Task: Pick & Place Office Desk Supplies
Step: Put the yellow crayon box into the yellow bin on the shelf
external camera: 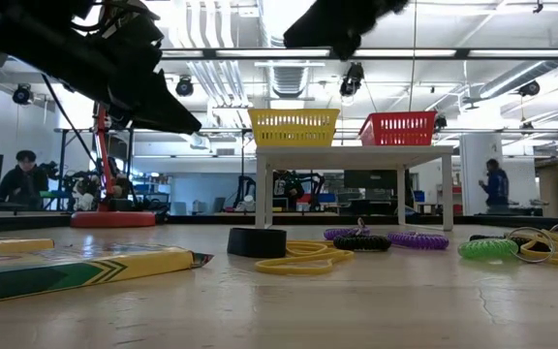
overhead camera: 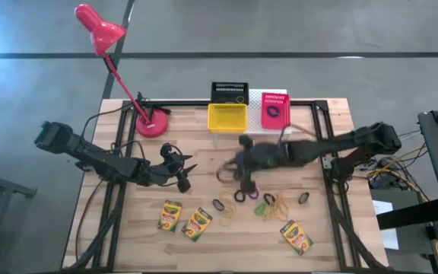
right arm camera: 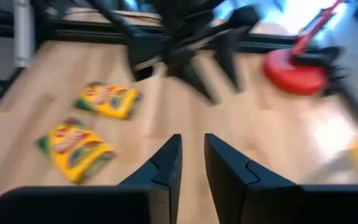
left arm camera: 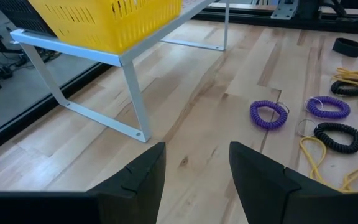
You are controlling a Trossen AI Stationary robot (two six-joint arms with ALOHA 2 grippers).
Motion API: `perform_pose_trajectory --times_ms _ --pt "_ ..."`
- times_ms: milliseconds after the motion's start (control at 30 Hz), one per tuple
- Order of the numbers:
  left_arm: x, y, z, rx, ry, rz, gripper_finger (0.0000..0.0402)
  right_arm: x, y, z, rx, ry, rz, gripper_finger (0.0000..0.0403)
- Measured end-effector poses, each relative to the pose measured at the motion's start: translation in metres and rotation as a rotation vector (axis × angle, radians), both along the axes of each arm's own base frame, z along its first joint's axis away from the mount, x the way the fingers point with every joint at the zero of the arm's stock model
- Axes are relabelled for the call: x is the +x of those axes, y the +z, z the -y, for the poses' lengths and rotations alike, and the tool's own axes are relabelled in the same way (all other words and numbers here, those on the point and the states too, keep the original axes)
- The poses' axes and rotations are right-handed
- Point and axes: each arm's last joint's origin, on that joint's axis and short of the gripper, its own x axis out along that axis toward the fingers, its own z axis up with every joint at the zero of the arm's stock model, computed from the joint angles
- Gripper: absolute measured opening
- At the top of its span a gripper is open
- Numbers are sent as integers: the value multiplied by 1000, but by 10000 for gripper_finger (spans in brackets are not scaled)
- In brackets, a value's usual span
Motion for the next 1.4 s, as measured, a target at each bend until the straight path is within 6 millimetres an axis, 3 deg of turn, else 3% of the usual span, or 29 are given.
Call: perform_pose_trajectory --times_ms 200,333,500,700,1000,1233,1400 --pt "0 0 0 -7 0 7 179 -19 -52 -26 141 33 121 50" --pt "1 0 3 -43 -74 -7 179 -34 -72 -28 234 31 245 48" --pt "0 -2 24 -39 -212 -63 176 -49 -88 -23 271 -46 305 47" --pt "-5 8 52 -175 -235 -193 166 -51 -92 -20 229 -97 295 47" --pt "-42 6 87 -751 -112 -531 163 -51 -92 -20 111 -55 299 47" --pt "-77 -4 121 -1023 48 -539 163 -51 -92 -20 52 -35 298 47" --pt "-85 -20 124 -1095 89 -441 161 -51 -92 -20 7 -21 297 47"
